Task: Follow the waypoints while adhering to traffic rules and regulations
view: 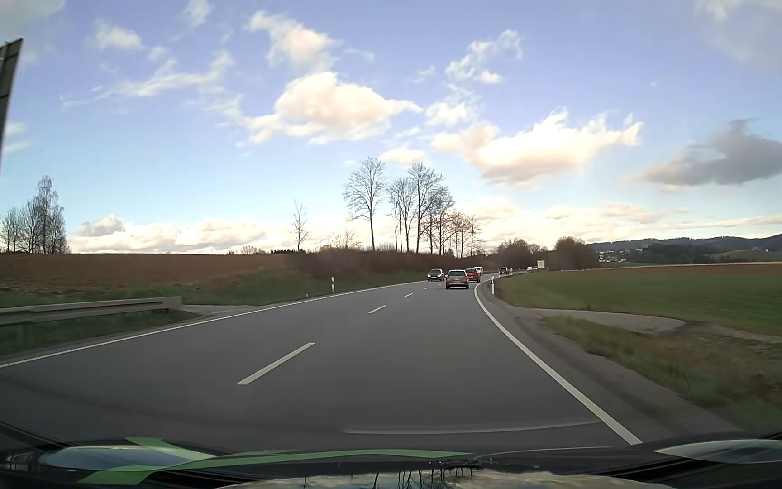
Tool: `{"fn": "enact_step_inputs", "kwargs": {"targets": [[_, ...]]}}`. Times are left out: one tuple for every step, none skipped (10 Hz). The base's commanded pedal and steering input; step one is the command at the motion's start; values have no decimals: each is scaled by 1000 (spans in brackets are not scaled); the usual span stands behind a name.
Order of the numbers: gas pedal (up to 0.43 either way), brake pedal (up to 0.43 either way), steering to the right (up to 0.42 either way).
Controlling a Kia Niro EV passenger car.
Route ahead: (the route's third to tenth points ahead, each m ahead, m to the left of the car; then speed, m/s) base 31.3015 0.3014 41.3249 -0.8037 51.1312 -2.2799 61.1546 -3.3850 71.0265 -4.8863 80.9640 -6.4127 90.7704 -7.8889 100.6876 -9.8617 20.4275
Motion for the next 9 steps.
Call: {"fn": "enact_step_inputs", "kwargs": {"targets": [[79, 0, 11], [79, 0, 11], [79, 0, 11], [79, 0, 11], [79, 0, 11], [79, 0, 11], [79, 0, 11], [79, 0, 11], [79, 0, 11]]}}
